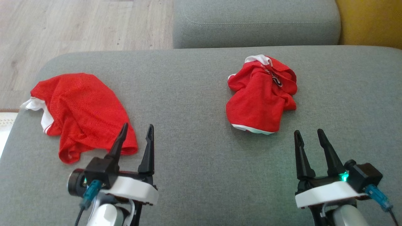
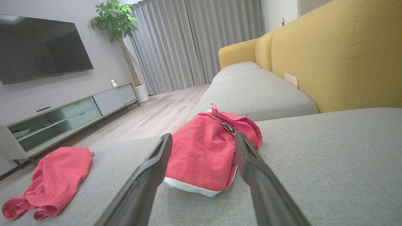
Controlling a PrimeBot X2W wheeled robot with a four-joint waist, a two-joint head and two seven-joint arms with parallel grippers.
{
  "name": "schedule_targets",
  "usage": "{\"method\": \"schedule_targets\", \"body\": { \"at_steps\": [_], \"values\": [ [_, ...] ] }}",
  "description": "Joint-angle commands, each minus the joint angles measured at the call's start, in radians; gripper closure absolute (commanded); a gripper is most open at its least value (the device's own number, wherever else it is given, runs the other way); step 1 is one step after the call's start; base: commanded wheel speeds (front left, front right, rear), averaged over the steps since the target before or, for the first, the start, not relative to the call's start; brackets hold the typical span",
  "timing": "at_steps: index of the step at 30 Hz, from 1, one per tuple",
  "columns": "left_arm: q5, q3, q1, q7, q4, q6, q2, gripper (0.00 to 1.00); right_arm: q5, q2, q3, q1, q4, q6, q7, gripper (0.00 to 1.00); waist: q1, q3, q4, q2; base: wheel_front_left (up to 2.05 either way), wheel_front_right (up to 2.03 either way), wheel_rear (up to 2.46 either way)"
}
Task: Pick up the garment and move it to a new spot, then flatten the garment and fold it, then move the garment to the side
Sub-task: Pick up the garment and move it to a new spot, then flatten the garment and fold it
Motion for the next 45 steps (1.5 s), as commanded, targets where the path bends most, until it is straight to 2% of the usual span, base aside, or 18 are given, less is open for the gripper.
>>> {"method": "schedule_targets", "body": {
  "at_steps": [1,13,24,31,39,40,41,45],
  "values": [
    [0.021,0.052,-0.034,-0.012,-0.047,-0.009,-0.007,0.00,0.002,-0.004,0.022,-0.030,-0.036,-0.001,-0.009,0.00,0.0000,0.001,0.001,-0.0001,0.00,0.00,0.00],
    [0.081,0.119,-0.021,-0.012,-0.043,-0.076,-0.054,0.00,-0.018,-0.004,0.002,-0.049,-0.017,-0.001,-0.009,0.00,0.0000,0.032,0.020,-0.0001,0.00,0.00,0.00],
    [0.094,0.103,-0.089,-0.012,-0.036,-0.101,-0.068,0.00,-0.072,-0.004,-0.168,-0.308,0.310,-0.001,0.055,0.00,0.0000,0.174,0.100,-0.0001,0.00,0.00,0.00],
    [0.078,0.094,-0.120,-0.012,-0.039,-0.094,-0.069,0.00,-0.109,-0.004,-0.193,-0.457,0.527,-0.001,0.058,0.00,0.0000,0.223,0.135,-0.0001,0.00,0.00,0.00],
    [0.064,0.082,-0.131,-0.012,-0.040,-0.079,-0.069,0.00,-0.148,-0.004,-0.201,-0.574,0.735,-0.001,0.045,0.00,0.0000,0.234,0.144,-0.0001,0.00,0.00,0.00],
    [0.063,0.081,-0.131,-0.012,-0.039,-0.077,-0.069,0.00,-0.148,-0.004,-0.195,-0.584,0.755,-0.001,0.041,0.58,0.0000,0.232,0.141,-0.0001,0.00,0.00,0.00],
    [0.062,0.081,-0.130,-0.012,-0.038,-0.075,-0.069,0.00,-0.144,-0.004,-0.187,-0.593,0.772,-0.001,0.036,1.00,0.0000,0.229,0.137,-0.0001,0.00,0.00,0.00],
    [0.061,0.088,-0.123,-0.012,-0.030,-0.073,-0.069,0.00,-0.126,-0.004,-0.162,-0.609,0.805,-0.001,0.009,1.00,0.0000,0.210,0.108,-0.0001,0.00,0.00,0.00]
  ]
}}
